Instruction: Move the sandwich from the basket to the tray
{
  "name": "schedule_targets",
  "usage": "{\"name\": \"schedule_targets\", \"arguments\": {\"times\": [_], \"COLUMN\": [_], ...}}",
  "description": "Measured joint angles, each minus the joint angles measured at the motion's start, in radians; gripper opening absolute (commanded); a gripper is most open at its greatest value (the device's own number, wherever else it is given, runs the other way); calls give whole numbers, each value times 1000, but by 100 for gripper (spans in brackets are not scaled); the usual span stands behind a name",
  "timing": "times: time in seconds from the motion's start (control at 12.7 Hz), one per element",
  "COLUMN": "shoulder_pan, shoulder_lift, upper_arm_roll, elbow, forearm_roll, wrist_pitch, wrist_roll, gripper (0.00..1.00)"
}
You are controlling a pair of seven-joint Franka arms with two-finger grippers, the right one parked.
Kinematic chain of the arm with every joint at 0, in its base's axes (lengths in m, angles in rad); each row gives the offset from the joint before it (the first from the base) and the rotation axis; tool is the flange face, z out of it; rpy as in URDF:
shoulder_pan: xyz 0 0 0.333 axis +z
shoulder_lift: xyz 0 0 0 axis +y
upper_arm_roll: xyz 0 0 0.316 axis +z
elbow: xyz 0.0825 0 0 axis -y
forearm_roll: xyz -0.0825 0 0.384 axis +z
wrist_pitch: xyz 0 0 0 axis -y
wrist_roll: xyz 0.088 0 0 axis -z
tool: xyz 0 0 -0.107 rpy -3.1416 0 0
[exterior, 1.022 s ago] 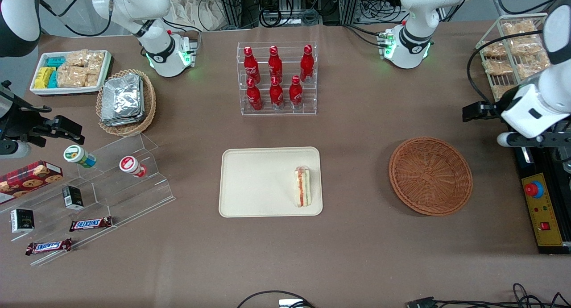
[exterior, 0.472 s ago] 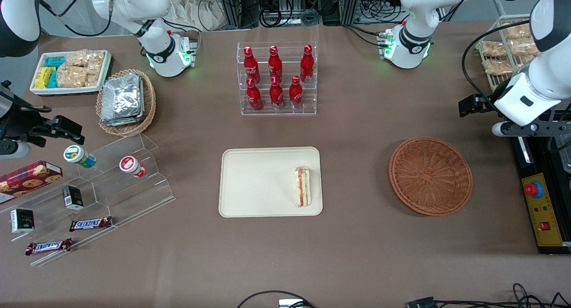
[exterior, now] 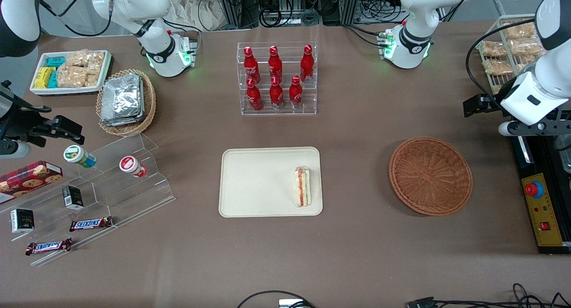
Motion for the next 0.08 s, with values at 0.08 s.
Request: {"name": "schedule_targets", "arguments": {"times": [0.08], "shoulder_pan": [0], "shoulder_lift": [0], "upper_arm_roll": [0], "elbow": [0], "forearm_roll": [0], "wrist_pitch": [0], "wrist_roll": [-2], "gripper": [100]}}
